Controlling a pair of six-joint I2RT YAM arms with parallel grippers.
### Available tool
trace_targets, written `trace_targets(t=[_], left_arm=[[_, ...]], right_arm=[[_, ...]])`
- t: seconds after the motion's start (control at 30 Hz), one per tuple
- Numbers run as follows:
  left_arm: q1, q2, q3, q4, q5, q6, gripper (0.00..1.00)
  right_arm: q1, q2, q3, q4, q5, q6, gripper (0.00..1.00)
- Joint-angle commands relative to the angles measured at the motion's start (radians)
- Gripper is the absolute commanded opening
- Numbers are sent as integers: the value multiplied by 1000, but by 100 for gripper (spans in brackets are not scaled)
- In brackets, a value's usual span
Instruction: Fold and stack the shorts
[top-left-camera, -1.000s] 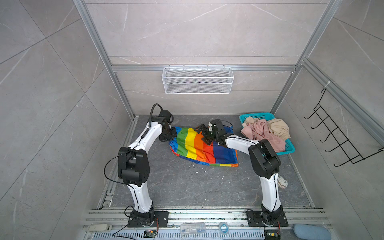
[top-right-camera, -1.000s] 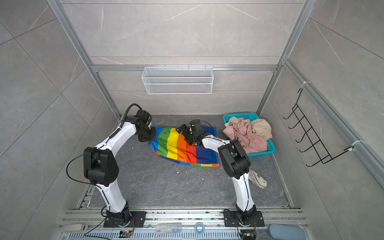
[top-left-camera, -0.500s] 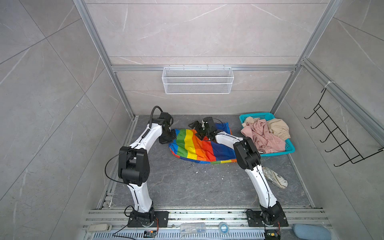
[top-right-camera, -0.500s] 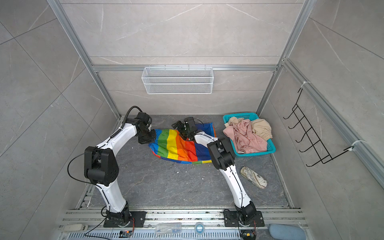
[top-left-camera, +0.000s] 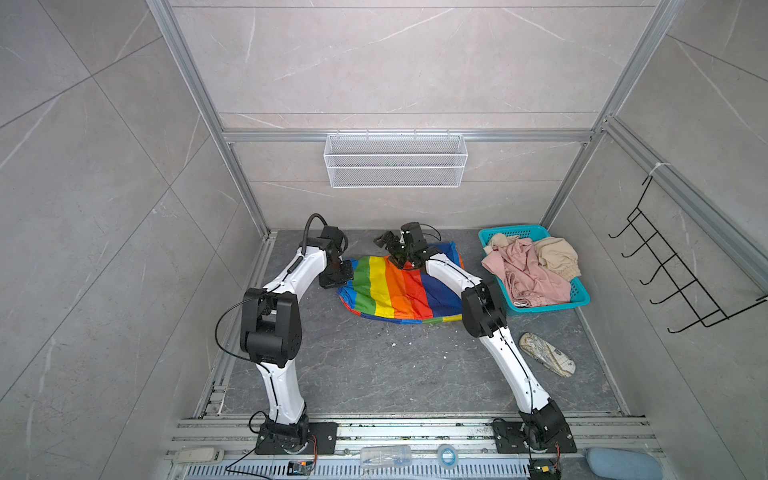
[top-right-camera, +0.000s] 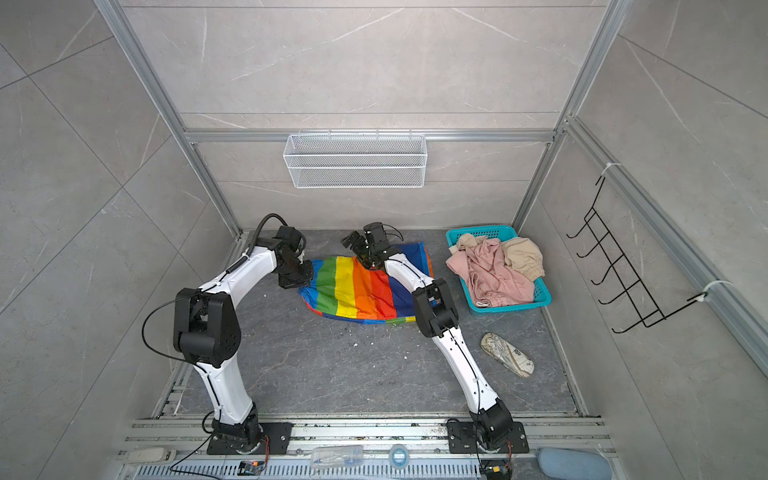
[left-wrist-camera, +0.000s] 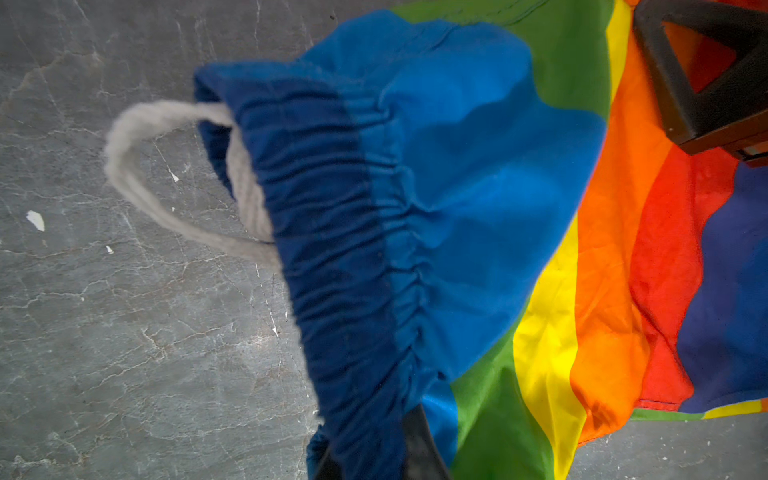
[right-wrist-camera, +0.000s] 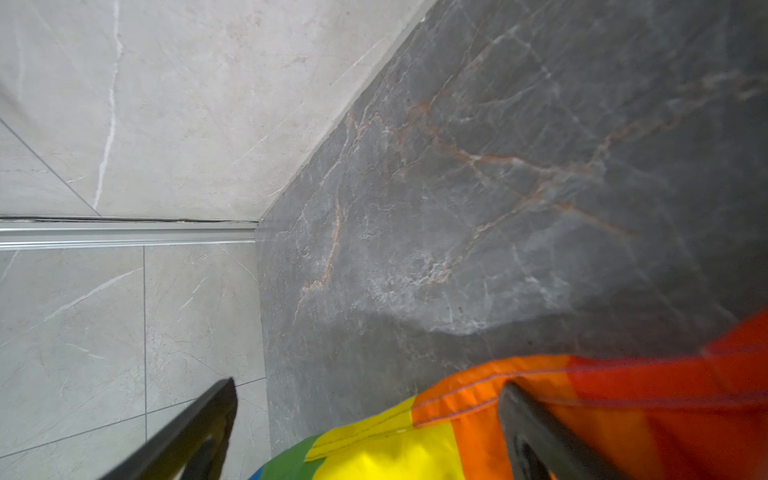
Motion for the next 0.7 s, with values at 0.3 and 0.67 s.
trace_targets(t=[0.3,0.67], left_arm=[[0,-9,53,-7,-9,30,0],[0,-16,37,7,1,26,0]], right_arm=[[-3,-441,-529,154,-6,-58,99],[79,-649,-1065,424,11,98,100]])
